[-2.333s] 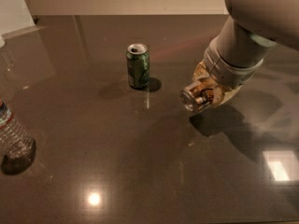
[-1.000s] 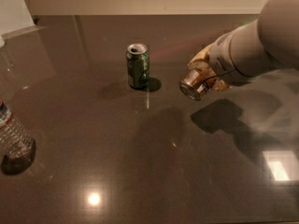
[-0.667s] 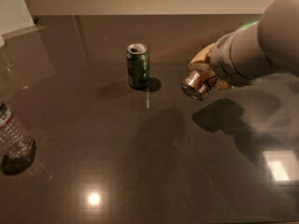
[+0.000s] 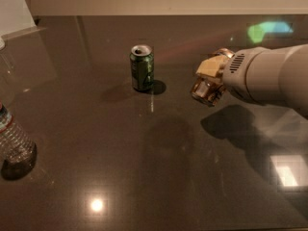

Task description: Place orange can upright

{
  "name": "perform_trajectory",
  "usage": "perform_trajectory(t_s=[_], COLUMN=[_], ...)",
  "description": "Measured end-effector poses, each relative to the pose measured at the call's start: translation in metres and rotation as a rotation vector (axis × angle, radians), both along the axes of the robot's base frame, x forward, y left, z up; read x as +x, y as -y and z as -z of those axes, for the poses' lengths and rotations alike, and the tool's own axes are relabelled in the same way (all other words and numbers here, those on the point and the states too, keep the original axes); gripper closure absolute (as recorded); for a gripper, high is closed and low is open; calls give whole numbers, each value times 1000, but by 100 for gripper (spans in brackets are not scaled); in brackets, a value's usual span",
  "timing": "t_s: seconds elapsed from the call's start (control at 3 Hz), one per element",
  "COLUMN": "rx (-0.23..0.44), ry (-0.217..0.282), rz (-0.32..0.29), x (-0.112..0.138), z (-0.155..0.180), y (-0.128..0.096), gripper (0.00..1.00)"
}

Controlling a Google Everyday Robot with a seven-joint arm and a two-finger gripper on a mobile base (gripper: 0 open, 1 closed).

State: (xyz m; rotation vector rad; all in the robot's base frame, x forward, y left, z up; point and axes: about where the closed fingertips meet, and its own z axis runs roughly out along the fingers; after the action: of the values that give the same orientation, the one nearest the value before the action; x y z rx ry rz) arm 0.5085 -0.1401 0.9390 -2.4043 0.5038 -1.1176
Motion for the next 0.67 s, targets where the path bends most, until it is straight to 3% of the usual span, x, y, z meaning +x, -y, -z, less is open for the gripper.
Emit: perform_trajectory(t_s=[0.33,0.67], rx=[9,-39], ry=[115,234], rz=[-57,-139], x=[4,14], z=[-4,-7], y=[-13,-38], gripper=[100,100])
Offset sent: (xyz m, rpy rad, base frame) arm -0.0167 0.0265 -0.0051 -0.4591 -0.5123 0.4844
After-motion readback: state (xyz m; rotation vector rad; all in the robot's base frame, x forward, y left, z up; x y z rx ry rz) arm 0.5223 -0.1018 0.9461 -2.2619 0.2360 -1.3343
